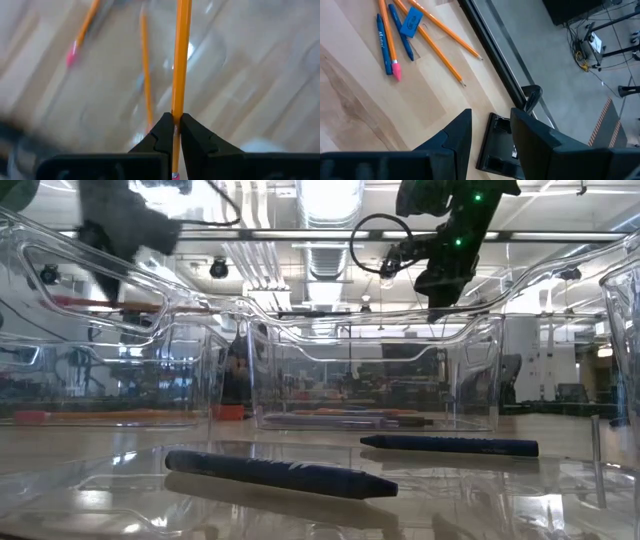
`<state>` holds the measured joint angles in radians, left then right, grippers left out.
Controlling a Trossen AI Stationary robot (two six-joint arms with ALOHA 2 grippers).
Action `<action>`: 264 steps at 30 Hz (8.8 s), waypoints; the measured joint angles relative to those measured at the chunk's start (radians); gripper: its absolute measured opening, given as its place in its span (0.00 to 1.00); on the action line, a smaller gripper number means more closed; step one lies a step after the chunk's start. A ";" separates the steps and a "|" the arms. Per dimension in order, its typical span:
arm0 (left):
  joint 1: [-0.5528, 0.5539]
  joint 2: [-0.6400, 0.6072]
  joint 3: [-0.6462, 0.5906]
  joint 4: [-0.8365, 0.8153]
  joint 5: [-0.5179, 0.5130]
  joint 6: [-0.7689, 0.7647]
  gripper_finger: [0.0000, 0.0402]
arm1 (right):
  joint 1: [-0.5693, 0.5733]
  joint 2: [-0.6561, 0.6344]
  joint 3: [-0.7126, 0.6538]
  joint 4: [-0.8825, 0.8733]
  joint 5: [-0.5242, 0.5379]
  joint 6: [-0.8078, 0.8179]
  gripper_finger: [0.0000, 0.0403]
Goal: Sort crayons/erasers/pens/pencils in bins
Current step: Put the orange pencil into the top left transparent bin, then put the blue eraser into the bottom right transparent bin, then put the blue crayon into the bottom left transparent bin
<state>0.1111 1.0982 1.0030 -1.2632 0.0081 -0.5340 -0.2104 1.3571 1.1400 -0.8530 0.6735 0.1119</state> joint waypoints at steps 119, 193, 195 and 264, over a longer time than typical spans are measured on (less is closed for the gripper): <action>-0.067 -0.163 -0.176 0.207 -0.188 0.053 0.25 | -0.288 0.608 0.277 0.387 -0.683 0.232 0.44; -0.067 -0.160 -0.212 0.268 -0.281 0.125 0.25 | -0.045 0.138 0.125 0.019 -0.585 0.400 0.21; -0.067 -0.160 -0.212 0.268 -0.296 0.136 0.25 | 0.008 0.062 0.092 0.001 -0.569 0.483 0.21; -0.067 -0.150 -0.225 0.347 -0.378 0.094 0.25 | 0.760 -0.080 -0.037 -0.589 -0.539 1.249 0.39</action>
<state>0.0439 0.9478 0.7780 -0.9162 -0.3694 -0.4397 0.5491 1.2770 1.1030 -1.4419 0.1341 1.3606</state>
